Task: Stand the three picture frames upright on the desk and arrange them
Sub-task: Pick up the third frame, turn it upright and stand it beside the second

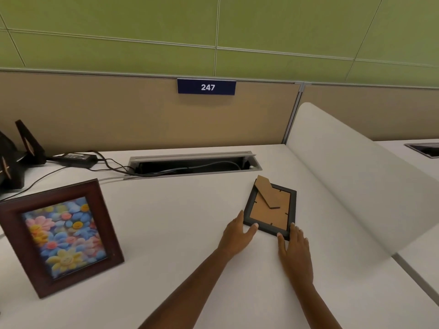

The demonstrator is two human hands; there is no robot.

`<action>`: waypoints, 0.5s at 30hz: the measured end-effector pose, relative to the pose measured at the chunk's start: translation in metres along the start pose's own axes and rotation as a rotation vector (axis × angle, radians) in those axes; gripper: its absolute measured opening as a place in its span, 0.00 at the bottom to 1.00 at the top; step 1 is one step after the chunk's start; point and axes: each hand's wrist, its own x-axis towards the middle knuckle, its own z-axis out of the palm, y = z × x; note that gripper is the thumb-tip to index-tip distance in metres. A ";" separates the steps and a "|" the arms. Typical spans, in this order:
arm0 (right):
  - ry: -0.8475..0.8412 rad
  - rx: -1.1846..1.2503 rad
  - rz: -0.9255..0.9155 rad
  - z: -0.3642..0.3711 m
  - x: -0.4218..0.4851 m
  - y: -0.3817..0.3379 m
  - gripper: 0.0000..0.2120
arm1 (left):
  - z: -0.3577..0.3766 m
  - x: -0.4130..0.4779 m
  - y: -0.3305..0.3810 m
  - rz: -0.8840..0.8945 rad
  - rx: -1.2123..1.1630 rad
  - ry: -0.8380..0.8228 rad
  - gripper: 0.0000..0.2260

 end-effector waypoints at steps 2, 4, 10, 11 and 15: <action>-0.007 0.018 -0.001 0.000 0.001 0.002 0.26 | 0.000 0.005 0.006 -0.026 -0.067 0.025 0.30; -0.012 0.061 0.020 -0.001 0.001 0.005 0.25 | -0.001 0.010 0.009 -0.056 -0.134 0.042 0.29; 0.026 0.164 0.016 -0.008 -0.003 0.005 0.24 | -0.009 0.016 0.015 -0.187 -0.473 0.041 0.25; 0.039 0.190 0.011 -0.010 -0.004 0.005 0.24 | -0.010 0.015 0.015 -0.218 -0.532 0.034 0.24; 0.093 0.340 -0.014 -0.014 -0.008 0.005 0.23 | -0.008 0.013 0.017 -0.246 -0.555 0.025 0.05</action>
